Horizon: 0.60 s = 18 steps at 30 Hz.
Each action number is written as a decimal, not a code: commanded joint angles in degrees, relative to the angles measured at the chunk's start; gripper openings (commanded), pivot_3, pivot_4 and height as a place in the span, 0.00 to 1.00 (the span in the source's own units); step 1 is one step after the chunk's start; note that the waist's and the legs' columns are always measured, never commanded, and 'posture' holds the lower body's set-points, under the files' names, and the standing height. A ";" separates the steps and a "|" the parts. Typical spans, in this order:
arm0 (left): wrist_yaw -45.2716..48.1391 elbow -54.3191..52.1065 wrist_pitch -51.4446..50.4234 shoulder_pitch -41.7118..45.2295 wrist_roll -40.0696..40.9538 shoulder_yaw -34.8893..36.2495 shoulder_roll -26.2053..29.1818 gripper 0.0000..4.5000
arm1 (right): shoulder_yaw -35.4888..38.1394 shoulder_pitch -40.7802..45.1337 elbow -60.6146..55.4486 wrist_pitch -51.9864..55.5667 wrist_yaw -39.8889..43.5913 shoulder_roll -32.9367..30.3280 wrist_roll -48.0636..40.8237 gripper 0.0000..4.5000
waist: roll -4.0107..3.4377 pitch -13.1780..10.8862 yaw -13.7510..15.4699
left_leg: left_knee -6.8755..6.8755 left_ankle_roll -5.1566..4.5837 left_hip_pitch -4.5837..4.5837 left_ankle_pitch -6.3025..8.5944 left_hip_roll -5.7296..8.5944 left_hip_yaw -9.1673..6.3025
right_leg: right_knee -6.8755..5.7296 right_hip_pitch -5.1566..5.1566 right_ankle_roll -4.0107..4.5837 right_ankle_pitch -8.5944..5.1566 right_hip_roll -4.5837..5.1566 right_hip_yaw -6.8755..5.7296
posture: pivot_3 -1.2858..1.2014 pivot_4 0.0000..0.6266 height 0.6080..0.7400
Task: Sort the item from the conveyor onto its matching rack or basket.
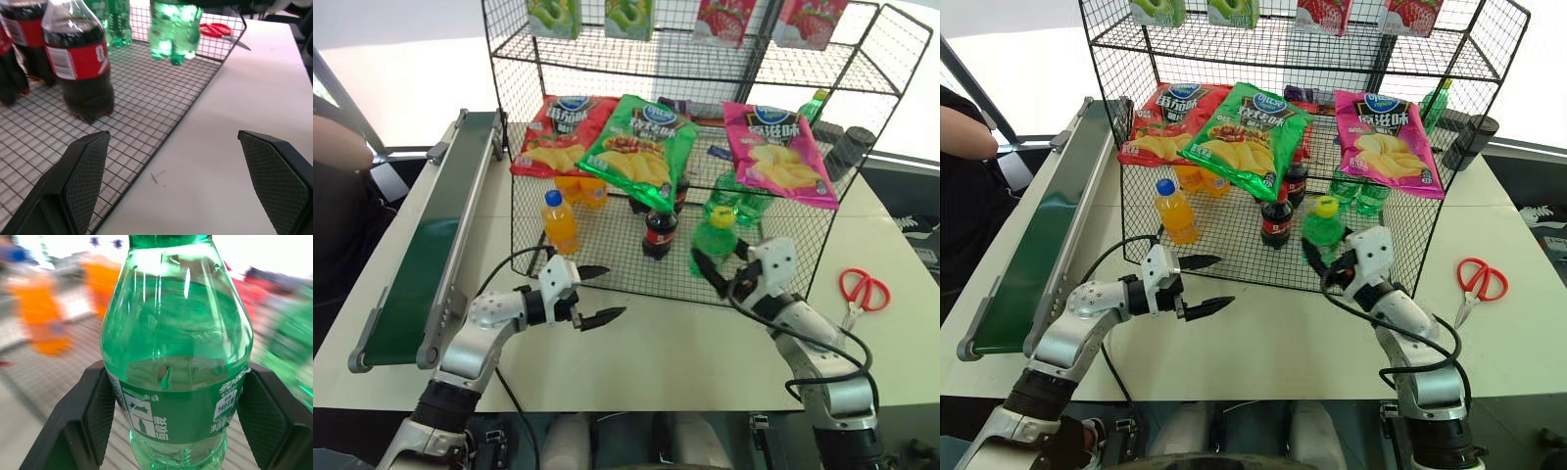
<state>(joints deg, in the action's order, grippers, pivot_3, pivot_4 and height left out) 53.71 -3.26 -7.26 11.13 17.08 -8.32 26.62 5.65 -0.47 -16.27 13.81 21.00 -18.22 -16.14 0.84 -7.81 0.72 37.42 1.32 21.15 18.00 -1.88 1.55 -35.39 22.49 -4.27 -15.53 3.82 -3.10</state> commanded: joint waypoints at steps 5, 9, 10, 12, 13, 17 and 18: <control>-2.65 -3.87 0.40 -0.37 -0.11 -0.30 -2.66 0.99 | 5.67 3.76 10.14 -8.47 -4.85 3.35 1.02 0.66 | -0.17 0.02 -0.24 | -0.03 0.00 -0.06 0.00 0.00 0.03 | -0.05 0.02 0.00 0.00 -0.06 0.04 | 0.52 0.24 1.00; -2.84 -4.20 -0.14 -0.17 -0.11 -0.72 -3.11 0.99 | 6.27 7.34 17.20 -11.30 -5.19 3.24 1.93 0.66 | -0.25 0.04 -0.37 | -0.02 0.00 -0.09 0.00 0.00 0.05 | -0.10 0.02 0.00 0.00 -0.06 0.07 | 0.52 0.24 1.00; -2.83 -4.12 -0.32 0.05 -0.01 -0.69 -3.15 0.99 | 6.65 8.46 19.14 -11.98 -5.44 3.34 1.82 0.66 | -0.28 0.05 -0.34 | -0.02 0.00 -0.09 0.00 0.01 0.05 | -0.10 0.02 0.00 0.00 -0.06 0.08 | 0.52 0.24 1.00; -2.72 -4.05 -0.59 0.39 0.24 -0.59 -3.10 0.99 | 7.25 10.60 22.89 -13.32 -5.63 3.40 1.61 0.66 | -0.30 0.06 -0.34 | -0.02 0.00 -0.09 0.00 0.00 0.05 | -0.10 0.02 0.00 0.00 -0.06 0.08 | 0.52 0.24 1.00; -2.63 -4.10 -0.75 0.51 0.39 -0.51 -3.04 0.99 | 7.37 11.47 24.43 -13.89 -5.58 3.36 1.57 0.66 | -0.30 0.07 -0.34 | -0.02 0.00 -0.09 0.00 0.00 0.06 | -0.10 0.01 0.00 0.00 -0.06 0.08 | 0.52 0.24 1.00; -2.36 -4.42 -1.14 0.57 0.70 -0.31 -2.82 0.99 | 7.88 13.00 27.18 -15.07 -5.11 3.62 0.89 0.66 | -0.32 0.07 -0.19 | -0.02 0.00 -0.09 0.00 0.00 0.06 | -0.09 0.01 0.00 0.00 -0.05 0.08 | 0.52 0.24 1.00; -2.28 -4.37 -1.14 0.59 0.71 -0.27 -2.77 0.99 | 7.96 13.17 27.49 -15.22 -4.89 3.66 0.68 0.66 | -0.33 0.08 -0.17 | -0.02 0.00 -0.09 0.00 0.00 0.06 | -0.09 0.01 0.00 0.00 -0.05 0.09 | 0.52 0.24 1.00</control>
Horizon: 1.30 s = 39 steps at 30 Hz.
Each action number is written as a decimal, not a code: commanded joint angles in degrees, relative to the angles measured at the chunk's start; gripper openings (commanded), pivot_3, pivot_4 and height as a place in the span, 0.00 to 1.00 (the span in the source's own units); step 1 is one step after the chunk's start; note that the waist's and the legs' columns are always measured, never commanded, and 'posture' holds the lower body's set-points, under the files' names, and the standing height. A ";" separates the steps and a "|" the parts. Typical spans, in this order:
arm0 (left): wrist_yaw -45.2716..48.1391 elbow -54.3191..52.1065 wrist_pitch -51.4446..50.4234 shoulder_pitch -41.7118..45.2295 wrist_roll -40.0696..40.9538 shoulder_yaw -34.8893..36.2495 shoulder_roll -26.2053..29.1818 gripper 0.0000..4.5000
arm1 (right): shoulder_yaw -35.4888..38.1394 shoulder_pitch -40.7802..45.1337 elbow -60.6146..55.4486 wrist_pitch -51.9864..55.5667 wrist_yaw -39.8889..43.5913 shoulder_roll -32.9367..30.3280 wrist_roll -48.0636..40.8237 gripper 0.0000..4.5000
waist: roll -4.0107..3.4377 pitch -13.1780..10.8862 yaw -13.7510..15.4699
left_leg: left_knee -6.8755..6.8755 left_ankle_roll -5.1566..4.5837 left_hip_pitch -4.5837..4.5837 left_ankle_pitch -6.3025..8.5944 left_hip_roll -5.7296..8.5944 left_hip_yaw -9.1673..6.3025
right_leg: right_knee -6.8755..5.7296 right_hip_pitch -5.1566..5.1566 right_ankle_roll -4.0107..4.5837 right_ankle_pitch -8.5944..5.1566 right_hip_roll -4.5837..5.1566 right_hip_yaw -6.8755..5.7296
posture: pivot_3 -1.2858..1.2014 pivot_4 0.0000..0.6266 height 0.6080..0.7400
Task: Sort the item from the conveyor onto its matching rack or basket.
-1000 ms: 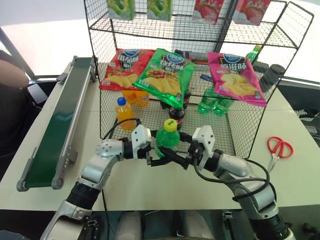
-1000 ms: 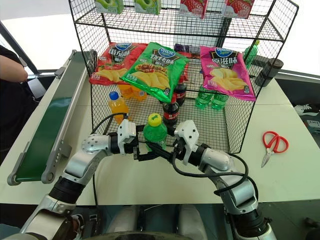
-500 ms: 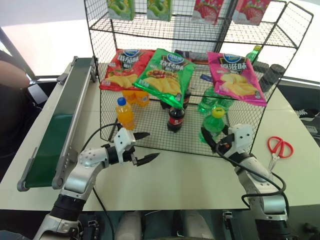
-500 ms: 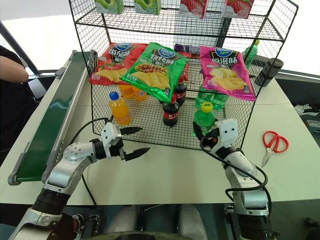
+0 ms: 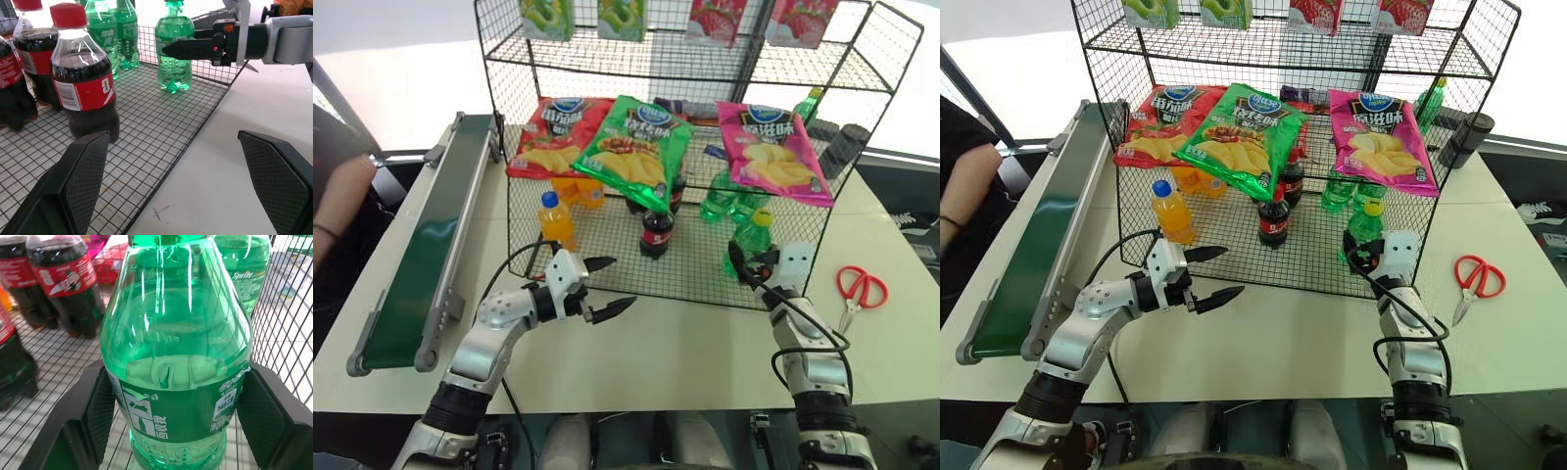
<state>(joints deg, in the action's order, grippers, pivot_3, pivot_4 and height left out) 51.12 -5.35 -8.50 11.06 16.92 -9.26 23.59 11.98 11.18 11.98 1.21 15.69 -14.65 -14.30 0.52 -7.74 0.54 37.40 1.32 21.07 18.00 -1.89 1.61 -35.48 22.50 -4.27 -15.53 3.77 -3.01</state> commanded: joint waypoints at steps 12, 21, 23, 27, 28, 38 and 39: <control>0.33 -2.22 0.01 0.82 0.83 0.23 -0.14 1.00 | 1.15 -2.45 -5.87 -2.53 0.51 -0.19 -1.08 0.99 | -0.08 0.06 0.17 | 0.01 0.00 -0.01 0.00 -0.06 -0.01 | 0.00 -0.04 0.00 0.00 0.04 0.01 | 0.52 0.24 1.00; -0.13 -0.99 -0.70 1.15 1.07 1.60 0.39 1.00 | -0.16 -13.71 -21.41 0.20 0.94 -0.33 -1.68 0.99 | -0.20 0.12 0.17 | -0.04 0.00 0.09 0.00 -0.05 -0.13 | 0.06 -0.04 0.00 -0.01 0.01 0.03 | 0.52 0.24 1.00; -0.84 -0.31 -0.81 1.35 0.87 2.56 0.63 1.00 | -1.01 -15.97 -24.93 1.34 1.78 -1.20 -1.20 0.99 | -0.20 0.12 0.12 | 0.00 0.00 0.03 0.00 -0.04 -0.09 | 0.06 -0.07 0.00 0.00 0.02 0.09 | 0.52 0.24 1.00; -1.12 0.89 -1.47 1.31 1.19 4.57 1.61 1.00 | -1.41 -19.22 -29.15 2.78 3.02 -2.89 -0.33 0.99 | -0.20 0.12 0.06 | -0.03 -0.01 -0.23 0.01 -0.03 -0.06 | -0.01 -0.21 0.01 -0.01 -0.04 0.15 | 0.52 0.24 1.00; -1.09 1.49 -1.16 1.30 1.07 5.15 2.13 1.00 | -1.34 -19.96 -30.23 3.25 3.44 -3.44 -0.49 0.99 | -0.19 0.13 0.06 | -0.04 -0.01 -0.26 0.01 -0.03 -0.05 | -0.01 -0.22 0.01 -0.01 -0.06 0.17 | 0.52 0.24 1.00; 0.58 4.17 -1.42 -1.80 1.25 10.94 8.87 1.00 | 2.64 -30.54 -40.86 6.74 13.76 -11.86 -7.24 0.99 | -0.17 0.13 0.16 | -0.11 -0.01 -0.34 0.01 -0.04 0.00 | 0.02 -0.24 0.02 -0.02 -0.09 0.24 | 0.52 0.24 1.00; 0.82 4.30 -1.40 -2.56 1.20 11.46 9.69 1.00 | 3.57 -31.86 -41.54 6.99 14.98 -12.88 -8.05 0.99 | -0.16 0.13 0.16 | -0.12 -0.02 -0.37 0.01 -0.06 0.01 | 0.02 -0.25 0.02 -0.02 -0.08 0.26 | 0.52 0.24 1.00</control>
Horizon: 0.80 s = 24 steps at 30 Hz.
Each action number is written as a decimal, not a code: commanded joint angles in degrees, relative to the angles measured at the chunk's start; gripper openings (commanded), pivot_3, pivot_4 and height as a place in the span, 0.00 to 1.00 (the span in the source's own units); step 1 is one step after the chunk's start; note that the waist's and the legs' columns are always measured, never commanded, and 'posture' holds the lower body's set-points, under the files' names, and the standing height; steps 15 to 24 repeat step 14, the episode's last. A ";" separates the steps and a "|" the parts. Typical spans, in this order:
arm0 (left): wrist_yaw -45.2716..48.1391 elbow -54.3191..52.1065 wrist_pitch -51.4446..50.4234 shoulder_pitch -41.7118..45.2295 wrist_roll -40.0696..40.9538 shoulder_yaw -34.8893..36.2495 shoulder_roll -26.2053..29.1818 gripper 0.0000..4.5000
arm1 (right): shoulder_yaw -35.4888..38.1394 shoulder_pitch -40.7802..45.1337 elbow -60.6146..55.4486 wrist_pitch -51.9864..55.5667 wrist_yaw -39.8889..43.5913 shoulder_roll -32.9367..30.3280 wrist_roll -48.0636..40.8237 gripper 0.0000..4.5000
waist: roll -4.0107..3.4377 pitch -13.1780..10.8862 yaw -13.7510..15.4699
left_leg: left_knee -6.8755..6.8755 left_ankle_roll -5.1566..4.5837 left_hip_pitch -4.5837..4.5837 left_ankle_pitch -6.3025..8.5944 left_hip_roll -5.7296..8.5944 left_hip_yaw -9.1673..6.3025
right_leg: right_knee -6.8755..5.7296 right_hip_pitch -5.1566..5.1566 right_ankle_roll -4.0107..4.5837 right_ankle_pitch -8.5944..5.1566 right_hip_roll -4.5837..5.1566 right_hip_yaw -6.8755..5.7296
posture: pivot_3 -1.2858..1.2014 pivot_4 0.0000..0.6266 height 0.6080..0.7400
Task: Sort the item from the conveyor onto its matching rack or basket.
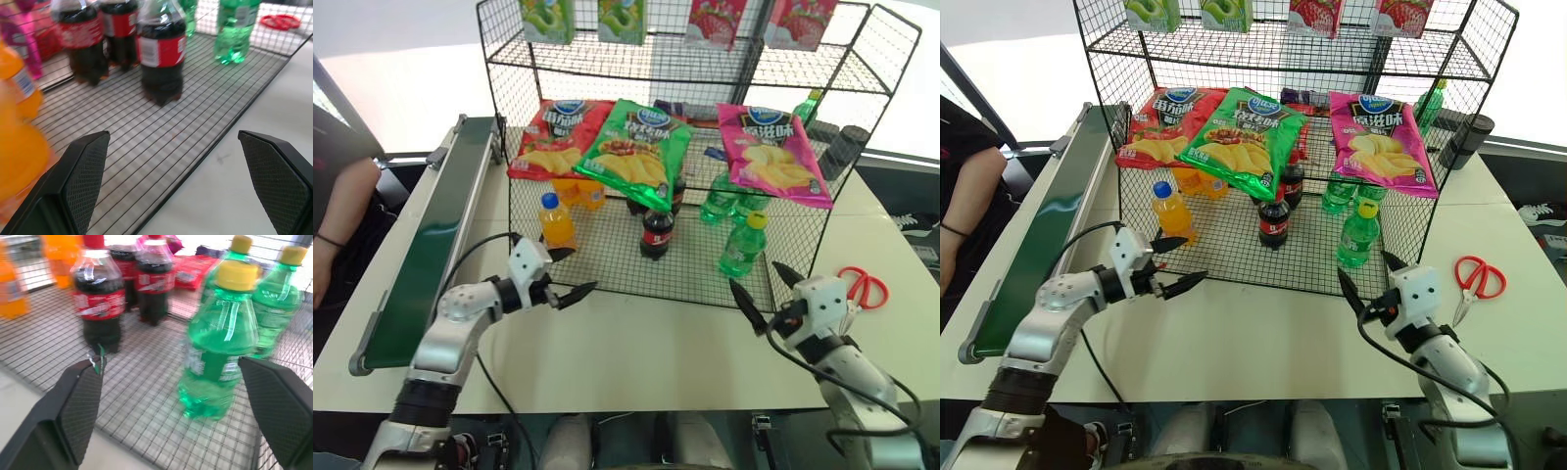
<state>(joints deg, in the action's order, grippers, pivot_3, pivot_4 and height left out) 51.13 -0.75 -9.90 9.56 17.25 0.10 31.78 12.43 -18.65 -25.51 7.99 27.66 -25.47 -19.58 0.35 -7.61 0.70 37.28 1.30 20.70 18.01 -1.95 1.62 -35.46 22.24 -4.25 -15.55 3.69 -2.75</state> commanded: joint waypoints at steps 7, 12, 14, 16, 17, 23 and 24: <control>1.93 -0.02 0.09 -5.47 1.58 4.49 4.02 1.00 | 7.11 -6.56 -6.42 2.13 7.44 -5.63 -6.32 0.99 | 0.07 0.00 0.03 | -0.05 0.00 -0.14 0.00 -0.03 0.05 | -0.01 -0.06 0.02 -0.01 0.01 0.08 | 0.52 0.24 1.00; 2.23 0.32 0.95 -7.32 1.37 4.97 4.12 1.00 | 7.61 -5.96 -6.12 2.92 7.97 -5.81 -6.35 0.99 | 0.07 0.00 0.02 | -0.07 0.00 -0.17 0.00 -0.05 0.10 | -0.02 -0.04 0.04 -0.02 0.01 0.15 | 0.52 0.24 1.00; 2.64 -0.29 0.40 -7.79 2.06 5.23 4.34 1.00 | 7.66 -5.64 -5.59 2.92 8.24 -5.88 -6.19 0.99 | 0.08 0.00 0.03 | -0.07 0.00 -0.17 0.00 -0.05 0.10 | -0.02 -0.04 0.04 -0.02 0.01 0.16 | 0.52 0.24 1.00; 2.64 -0.29 0.40 -7.79 2.06 5.23 4.34 1.00 | 7.66 -5.64 -5.59 2.92 8.24 -5.88 -6.19 0.99 | 0.08 0.00 0.03 | -0.07 0.00 -0.17 0.00 -0.05 0.10 | -0.02 -0.04 0.04 -0.02 0.01 0.16 | 0.52 0.24 1.00; 2.64 -0.29 0.40 -7.79 2.06 5.23 4.34 1.00 | 7.66 -5.64 -5.59 2.92 8.24 -5.88 -6.19 0.99 | 0.08 0.00 0.03 | -0.07 0.00 -0.17 0.00 -0.05 0.10 | -0.02 -0.04 0.04 -0.02 0.01 0.16 | 0.52 0.24 1.00; 2.64 -0.29 0.40 -7.79 2.06 5.23 4.34 1.00 | 7.66 -5.64 -5.59 2.92 8.24 -5.88 -6.19 0.99 | 0.08 0.00 0.03 | -0.07 0.00 -0.17 0.00 -0.05 0.10 | -0.02 -0.04 0.04 -0.02 0.01 0.16 | 0.52 0.24 1.00; 2.64 -0.29 0.40 -7.79 2.06 5.23 4.34 1.00 | 7.66 -5.64 -5.59 2.92 8.24 -5.88 -6.19 0.99 | 0.08 0.00 0.03 | -0.07 0.00 -0.17 0.00 -0.05 0.10 | -0.02 -0.04 0.04 -0.02 0.01 0.16 | 0.52 0.24 1.00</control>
